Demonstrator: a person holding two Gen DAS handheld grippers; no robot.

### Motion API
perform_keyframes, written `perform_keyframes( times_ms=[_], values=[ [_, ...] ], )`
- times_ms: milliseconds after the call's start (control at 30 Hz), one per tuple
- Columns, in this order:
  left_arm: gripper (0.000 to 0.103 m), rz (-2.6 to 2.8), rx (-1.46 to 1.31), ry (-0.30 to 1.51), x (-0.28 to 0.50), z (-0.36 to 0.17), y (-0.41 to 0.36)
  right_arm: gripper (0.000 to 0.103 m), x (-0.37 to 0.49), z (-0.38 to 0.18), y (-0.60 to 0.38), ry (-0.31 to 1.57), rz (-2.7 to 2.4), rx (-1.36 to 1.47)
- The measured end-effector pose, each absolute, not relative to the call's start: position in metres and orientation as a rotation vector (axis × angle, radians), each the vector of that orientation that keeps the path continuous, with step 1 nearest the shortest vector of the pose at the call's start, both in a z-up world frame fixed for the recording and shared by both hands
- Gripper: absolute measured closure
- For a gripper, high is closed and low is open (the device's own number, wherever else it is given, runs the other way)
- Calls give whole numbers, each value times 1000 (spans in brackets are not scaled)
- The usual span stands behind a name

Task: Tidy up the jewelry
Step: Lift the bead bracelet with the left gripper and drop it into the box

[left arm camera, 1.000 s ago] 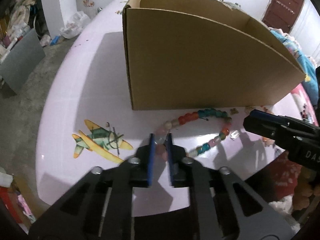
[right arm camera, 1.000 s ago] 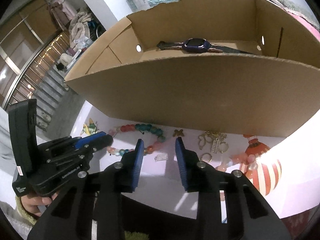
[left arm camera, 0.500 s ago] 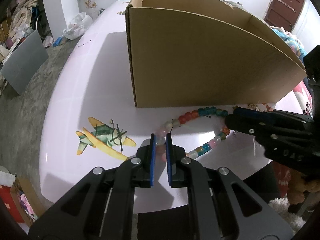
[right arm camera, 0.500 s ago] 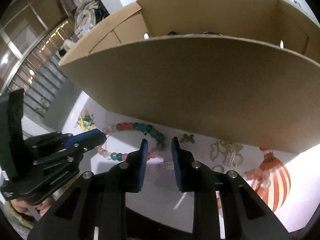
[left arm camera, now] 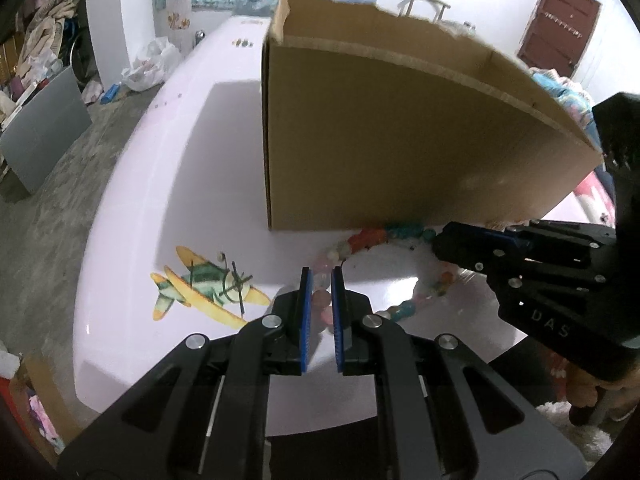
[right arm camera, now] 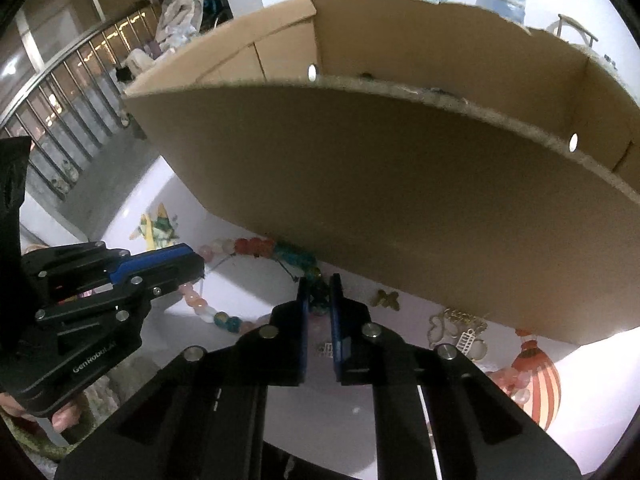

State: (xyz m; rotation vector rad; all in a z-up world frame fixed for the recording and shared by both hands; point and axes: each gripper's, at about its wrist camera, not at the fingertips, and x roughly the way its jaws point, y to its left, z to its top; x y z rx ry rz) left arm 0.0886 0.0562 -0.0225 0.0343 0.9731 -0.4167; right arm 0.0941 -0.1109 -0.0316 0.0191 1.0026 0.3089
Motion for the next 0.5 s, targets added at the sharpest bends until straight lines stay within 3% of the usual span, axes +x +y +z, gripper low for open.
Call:
perform_keyframes(
  times_ms=[233, 500],
  values=[
    [94, -479, 11, 861, 75, 22, 66, 93, 70, 10, -111, 933, 336, 21],
    [94, -586, -10, 679, 69, 111, 75, 94, 59, 93, -111, 764, 412, 23]
  ],
)
